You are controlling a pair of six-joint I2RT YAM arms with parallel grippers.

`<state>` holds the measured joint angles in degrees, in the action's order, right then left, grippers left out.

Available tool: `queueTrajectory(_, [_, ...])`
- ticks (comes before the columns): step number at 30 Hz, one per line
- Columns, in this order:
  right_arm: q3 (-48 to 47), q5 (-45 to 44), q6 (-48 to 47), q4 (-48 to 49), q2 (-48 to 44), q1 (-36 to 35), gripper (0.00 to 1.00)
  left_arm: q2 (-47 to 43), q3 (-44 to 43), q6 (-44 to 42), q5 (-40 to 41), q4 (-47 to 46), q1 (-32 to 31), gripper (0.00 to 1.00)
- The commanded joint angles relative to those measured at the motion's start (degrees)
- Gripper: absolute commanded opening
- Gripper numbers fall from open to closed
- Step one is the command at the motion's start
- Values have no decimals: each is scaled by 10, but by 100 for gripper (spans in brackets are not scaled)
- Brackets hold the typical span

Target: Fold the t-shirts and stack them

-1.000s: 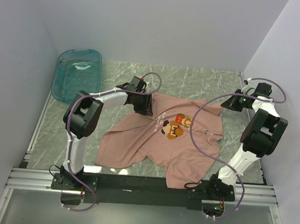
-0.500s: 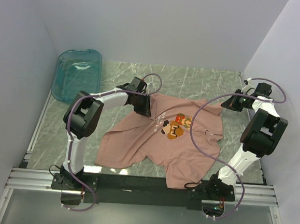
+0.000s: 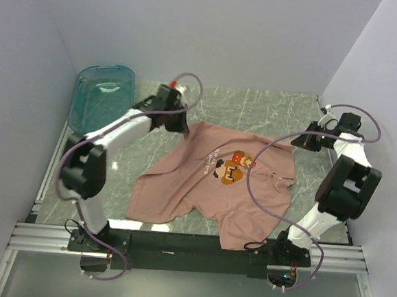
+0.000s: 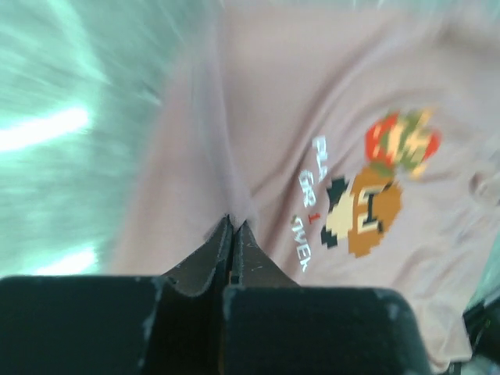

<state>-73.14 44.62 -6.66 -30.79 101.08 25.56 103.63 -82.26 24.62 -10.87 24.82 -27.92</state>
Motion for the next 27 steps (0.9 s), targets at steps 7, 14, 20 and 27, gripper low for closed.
queueTrajectory(7, [9,-20,-99,-41,-253,-45,0,-219,29,-58,96,-3,87,0])
queueTrajectory(14, [-299,-69,-135,-130,-301,-56,0,-324,-84,-99,178,-26,87,0])
queueTrajectory(20, [-587,-140,-119,-120,-308,-54,0,-421,-192,-97,219,-63,87,0])
queueTrajectory(27, [-695,-251,-52,-24,-345,-53,0,-504,-272,-70,171,-120,87,0])
